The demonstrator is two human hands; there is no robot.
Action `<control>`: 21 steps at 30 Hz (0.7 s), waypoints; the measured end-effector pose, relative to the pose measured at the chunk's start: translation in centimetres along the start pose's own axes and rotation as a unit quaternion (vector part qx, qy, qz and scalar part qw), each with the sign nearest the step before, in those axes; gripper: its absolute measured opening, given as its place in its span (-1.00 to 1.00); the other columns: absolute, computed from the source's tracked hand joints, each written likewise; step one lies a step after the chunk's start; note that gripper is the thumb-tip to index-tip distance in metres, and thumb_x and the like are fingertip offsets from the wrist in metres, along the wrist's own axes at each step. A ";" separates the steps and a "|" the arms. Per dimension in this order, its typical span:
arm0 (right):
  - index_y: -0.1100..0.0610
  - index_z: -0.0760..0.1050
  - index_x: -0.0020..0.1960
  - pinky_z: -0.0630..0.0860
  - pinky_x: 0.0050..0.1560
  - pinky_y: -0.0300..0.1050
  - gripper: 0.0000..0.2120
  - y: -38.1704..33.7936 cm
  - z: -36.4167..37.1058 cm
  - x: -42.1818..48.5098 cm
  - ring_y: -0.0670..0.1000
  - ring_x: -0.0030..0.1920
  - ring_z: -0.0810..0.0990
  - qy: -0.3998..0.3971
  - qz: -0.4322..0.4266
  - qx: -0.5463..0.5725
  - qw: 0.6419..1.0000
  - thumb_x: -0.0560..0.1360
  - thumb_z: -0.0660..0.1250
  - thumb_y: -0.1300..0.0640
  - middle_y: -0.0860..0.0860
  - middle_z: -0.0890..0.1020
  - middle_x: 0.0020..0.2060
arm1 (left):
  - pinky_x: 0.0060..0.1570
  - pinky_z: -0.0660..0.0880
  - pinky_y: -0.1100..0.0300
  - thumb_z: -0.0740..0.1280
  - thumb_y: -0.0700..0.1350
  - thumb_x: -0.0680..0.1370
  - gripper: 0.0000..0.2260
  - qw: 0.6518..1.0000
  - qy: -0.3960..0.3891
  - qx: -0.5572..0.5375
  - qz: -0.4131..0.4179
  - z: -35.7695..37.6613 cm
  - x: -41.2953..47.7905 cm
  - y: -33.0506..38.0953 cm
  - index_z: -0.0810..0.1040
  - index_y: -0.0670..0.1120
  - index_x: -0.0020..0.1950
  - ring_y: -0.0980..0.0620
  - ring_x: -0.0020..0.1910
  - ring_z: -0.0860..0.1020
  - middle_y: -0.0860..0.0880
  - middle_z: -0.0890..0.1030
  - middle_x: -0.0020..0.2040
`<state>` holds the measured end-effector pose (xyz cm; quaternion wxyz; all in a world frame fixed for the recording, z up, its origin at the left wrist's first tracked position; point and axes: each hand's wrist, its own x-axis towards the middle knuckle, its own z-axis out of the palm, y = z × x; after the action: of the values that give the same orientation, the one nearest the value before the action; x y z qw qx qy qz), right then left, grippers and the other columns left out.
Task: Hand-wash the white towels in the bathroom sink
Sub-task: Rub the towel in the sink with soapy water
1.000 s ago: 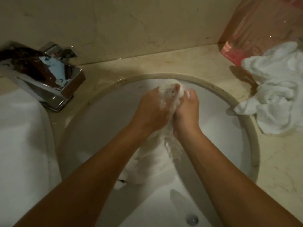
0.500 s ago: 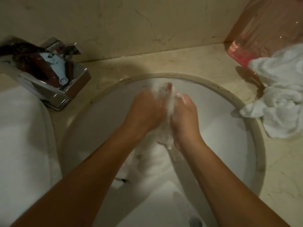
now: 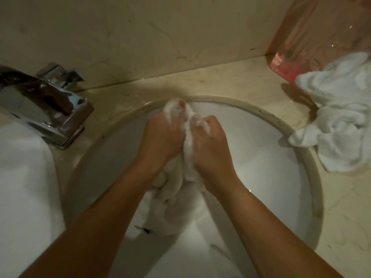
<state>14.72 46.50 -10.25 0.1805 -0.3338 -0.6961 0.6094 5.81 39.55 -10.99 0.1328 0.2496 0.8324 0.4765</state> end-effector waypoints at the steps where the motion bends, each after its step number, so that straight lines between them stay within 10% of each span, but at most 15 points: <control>1: 0.05 0.49 0.06 0.49 -0.18 -0.33 -0.74 -0.2 -0.2 0.0 -0.21 -0.16 0.58 0.001 -0.001 -0.005 1.000 0.76 0.16 -0.08 -0.09 0.58 -0.11 | -0.38 0.43 0.19 0.11 0.26 0.70 -0.48 0.999 0.002 -0.033 -0.008 -0.1 -0.3 0.1 0.59 -0.11 -0.13 0.11 -0.45 0.55 0.03 0.57 -0.44; 5: 0.03 0.53 0.11 0.53 -0.06 -0.17 -0.77 -0.8 -0.5 1.4 -0.14 -0.06 0.62 0.070 0.006 0.029 0.997 0.75 0.18 -0.08 -0.08 0.62 -0.04 | -0.50 0.34 0.34 0.07 0.36 0.63 -0.49 0.998 -0.009 -0.070 0.003 0.9 -1.1 0.4 0.47 0.04 -0.30 0.20 -0.55 0.48 0.18 0.52 -0.53; 9: 0.04 0.50 0.00 0.43 -0.25 -0.37 -0.76 -0.3 0.1 -0.1 -0.23 -0.19 0.56 -0.025 0.008 -0.010 1.000 0.75 0.18 -0.04 -0.11 0.56 -0.16 | -0.38 0.50 0.13 0.09 0.31 0.68 -0.53 0.997 0.029 -0.072 -0.024 0.0 0.4 -0.9 0.52 0.06 -0.25 0.12 -0.46 0.58 0.06 0.60 -0.45; 14: 0.04 0.55 0.18 0.56 -0.09 -0.28 -0.74 0.3 -0.9 2.3 -0.10 -0.02 0.67 0.066 0.045 0.032 0.996 0.75 0.17 -0.09 -0.07 0.66 -0.04 | -0.47 0.42 0.48 0.11 0.23 0.65 -0.65 0.988 -0.035 -0.148 -0.041 0.8 -2.3 1.3 0.48 0.10 -0.21 0.39 -0.46 0.55 0.34 0.54 -0.50; 18: 0.06 0.64 0.30 0.66 0.21 0.08 -0.43 2.5 -0.9 2.5 0.09 0.10 0.76 -0.065 0.253 0.213 0.942 0.59 0.29 -0.37 0.07 0.77 0.07 | -0.41 0.41 0.31 0.31 0.31 0.56 -0.51 0.979 -0.001 -0.196 -0.052 0.0 -1.8 -0.6 0.53 -0.12 -0.22 0.19 -0.46 0.49 0.08 0.51 -0.43; 21: 0.11 0.62 0.34 0.67 0.19 0.09 -0.59 3.9 -1.6 2.5 0.16 0.14 0.74 -0.117 0.278 0.153 0.941 0.69 0.27 -0.16 0.10 0.77 0.10 | -0.15 0.59 0.22 0.45 0.22 0.50 -0.65 0.975 -0.030 -0.181 -0.124 -0.1 -2.5 -2.8 0.66 -0.05 0.05 0.08 -0.11 0.71 0.10 0.72 -0.16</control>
<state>14.88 49.51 -14.08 -0.0294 -0.4085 -0.4902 0.7694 7.11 36.94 -13.42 0.2583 0.1306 0.7526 0.5915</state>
